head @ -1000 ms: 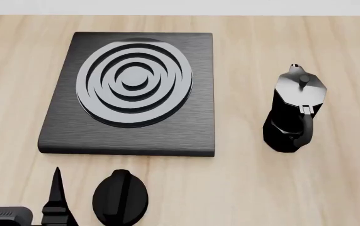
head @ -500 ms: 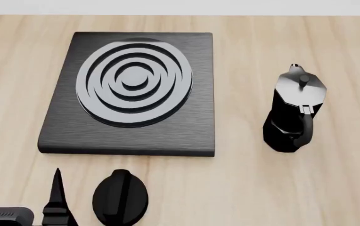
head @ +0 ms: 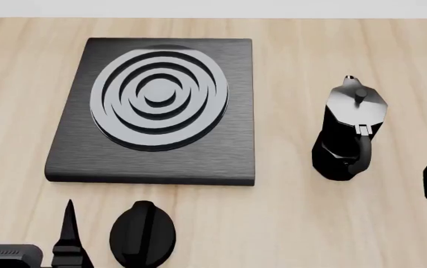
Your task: Put the right moka pot on the stove.
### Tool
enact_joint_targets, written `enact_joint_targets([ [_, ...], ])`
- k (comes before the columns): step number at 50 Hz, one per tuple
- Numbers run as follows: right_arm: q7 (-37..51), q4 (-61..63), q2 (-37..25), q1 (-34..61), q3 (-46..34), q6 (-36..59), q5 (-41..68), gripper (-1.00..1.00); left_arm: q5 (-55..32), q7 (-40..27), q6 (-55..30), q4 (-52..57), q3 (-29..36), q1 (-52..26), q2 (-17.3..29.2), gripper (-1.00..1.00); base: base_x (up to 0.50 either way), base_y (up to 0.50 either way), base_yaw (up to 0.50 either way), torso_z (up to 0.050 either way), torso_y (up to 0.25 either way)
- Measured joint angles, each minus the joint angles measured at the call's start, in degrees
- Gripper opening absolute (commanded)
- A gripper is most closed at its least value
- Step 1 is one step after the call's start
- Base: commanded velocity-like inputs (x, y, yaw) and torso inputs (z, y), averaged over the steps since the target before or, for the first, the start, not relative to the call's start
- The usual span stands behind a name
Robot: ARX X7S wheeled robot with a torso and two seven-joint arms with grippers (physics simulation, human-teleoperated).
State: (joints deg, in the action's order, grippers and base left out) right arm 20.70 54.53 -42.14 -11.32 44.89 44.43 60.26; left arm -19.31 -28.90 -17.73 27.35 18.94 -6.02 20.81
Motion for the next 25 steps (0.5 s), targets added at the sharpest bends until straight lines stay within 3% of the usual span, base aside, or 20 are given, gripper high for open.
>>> enact_joint_targets([
  [13, -0.5, 3.2, -0.4, -3.5, -3.2, -3.3, -0.8, -1.0, 0.1, -0.1, 0.5, -0.3, 0.1, 0.1, 0.1, 1.0, 0.0, 0.0, 0.0, 0.0, 0.001],
  [25, 6.8, 4.3, -10.1, -12.9, -12.9, -17.6, -4.0, -1.0, -0.2, -0.2, 0.6, -0.4, 0.2, -0.1, 0.2, 1.0, 0.0, 0.0, 0.0, 0.001, 0.001],
])
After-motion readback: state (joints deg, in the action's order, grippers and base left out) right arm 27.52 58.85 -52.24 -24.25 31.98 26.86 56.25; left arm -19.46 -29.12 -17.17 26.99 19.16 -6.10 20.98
